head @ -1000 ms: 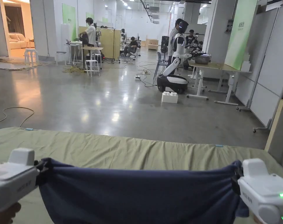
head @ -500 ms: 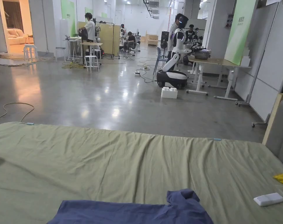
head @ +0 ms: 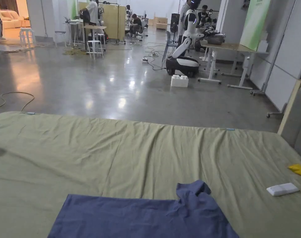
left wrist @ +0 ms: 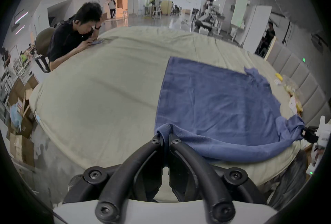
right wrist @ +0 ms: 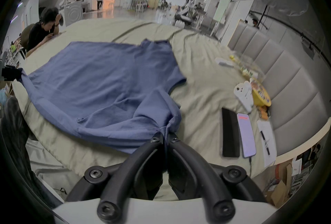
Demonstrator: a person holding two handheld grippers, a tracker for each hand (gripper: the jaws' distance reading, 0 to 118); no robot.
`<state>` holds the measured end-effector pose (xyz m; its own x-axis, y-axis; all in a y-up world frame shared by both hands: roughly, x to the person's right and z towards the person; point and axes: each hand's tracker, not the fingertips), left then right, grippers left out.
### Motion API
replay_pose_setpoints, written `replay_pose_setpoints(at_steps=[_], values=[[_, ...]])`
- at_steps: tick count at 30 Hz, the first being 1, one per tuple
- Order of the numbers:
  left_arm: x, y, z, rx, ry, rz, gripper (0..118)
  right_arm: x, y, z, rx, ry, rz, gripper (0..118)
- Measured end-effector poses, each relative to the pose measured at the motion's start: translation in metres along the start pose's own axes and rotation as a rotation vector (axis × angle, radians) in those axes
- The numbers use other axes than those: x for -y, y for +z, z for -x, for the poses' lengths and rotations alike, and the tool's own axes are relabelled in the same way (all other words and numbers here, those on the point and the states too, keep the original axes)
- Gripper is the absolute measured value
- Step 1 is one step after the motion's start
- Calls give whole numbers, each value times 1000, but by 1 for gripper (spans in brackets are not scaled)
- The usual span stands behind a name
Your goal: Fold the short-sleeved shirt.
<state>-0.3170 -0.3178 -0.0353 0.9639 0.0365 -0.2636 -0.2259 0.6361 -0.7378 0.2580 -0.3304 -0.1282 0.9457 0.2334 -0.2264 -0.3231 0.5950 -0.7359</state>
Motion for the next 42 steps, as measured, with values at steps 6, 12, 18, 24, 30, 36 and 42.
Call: replay_pose_setpoints(at_steps=[6,12,18,24,30,36,42], values=[[-7,-19,-11,-41,-26,98,6,-5,-17,2,22,-80,56,21],[-15,-15,-11,-59,-6,55,59,-26,-2,2,58,-110,-46,79],[-44,2,-24,-19,-17,-123,69,-69,25,1,48,-174,-282,88],[-71,9,-52,25,-55,-346,69,-104,37,20,50,-240,-524,86],[-75,12,-81,81,-25,-523,28,-123,39,51,58,-252,-710,12],[-63,18,-100,79,-57,-640,5,-126,46,70,106,-211,-849,2],[-67,2,-96,57,-105,-572,5,-129,33,75,60,-223,-809,2]])
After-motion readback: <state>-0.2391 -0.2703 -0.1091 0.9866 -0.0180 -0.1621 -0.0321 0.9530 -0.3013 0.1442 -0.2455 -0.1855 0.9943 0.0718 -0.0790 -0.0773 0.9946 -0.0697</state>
